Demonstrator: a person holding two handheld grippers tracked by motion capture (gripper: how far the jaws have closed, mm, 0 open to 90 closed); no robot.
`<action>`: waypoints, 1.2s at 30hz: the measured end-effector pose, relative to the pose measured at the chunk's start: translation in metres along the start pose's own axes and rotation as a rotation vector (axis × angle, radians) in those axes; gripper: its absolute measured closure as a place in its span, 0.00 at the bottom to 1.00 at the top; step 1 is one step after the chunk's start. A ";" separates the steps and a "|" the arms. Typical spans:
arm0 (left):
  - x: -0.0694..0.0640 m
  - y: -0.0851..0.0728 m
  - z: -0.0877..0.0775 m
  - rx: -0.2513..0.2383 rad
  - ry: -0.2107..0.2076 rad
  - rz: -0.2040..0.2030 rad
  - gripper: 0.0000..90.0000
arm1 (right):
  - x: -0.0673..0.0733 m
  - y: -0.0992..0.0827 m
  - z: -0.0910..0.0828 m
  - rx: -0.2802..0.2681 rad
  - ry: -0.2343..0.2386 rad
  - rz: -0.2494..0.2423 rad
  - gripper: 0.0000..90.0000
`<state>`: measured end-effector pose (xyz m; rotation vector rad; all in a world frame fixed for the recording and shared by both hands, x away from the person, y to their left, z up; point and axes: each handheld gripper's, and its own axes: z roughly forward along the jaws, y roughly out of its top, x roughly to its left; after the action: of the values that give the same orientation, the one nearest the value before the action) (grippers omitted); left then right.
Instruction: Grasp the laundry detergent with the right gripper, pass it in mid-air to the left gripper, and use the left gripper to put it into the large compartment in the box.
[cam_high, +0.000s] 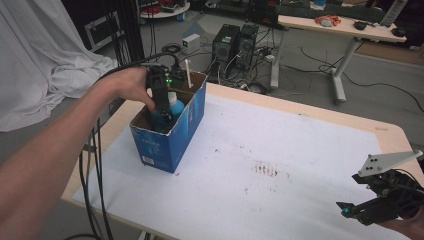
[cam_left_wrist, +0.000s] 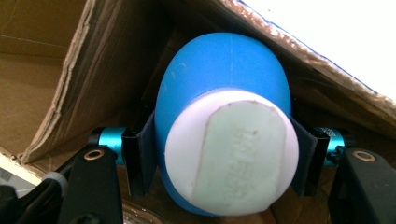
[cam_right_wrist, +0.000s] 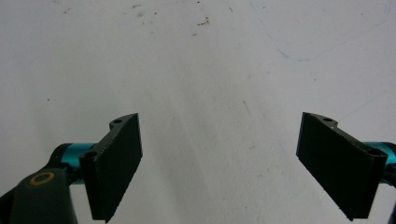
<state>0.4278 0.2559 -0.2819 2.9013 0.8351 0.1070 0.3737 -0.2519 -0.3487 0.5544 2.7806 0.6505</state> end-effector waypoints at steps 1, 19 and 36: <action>0.002 0.001 0.001 -0.001 -0.004 -0.002 0.42 | 0.000 0.001 0.000 0.003 0.001 -0.007 0.15; 0.002 0.001 0.001 0.003 0.000 -0.008 0.41 | 0.004 0.003 0.001 0.014 -0.001 -0.016 0.15; 0.003 0.000 -0.001 -0.019 0.007 -0.020 0.35 | 0.004 0.004 0.001 0.015 -0.002 -0.012 0.15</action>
<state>0.4301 0.2576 -0.2805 2.8764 0.8596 0.1228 0.3710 -0.2468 -0.3482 0.5412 2.7871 0.6272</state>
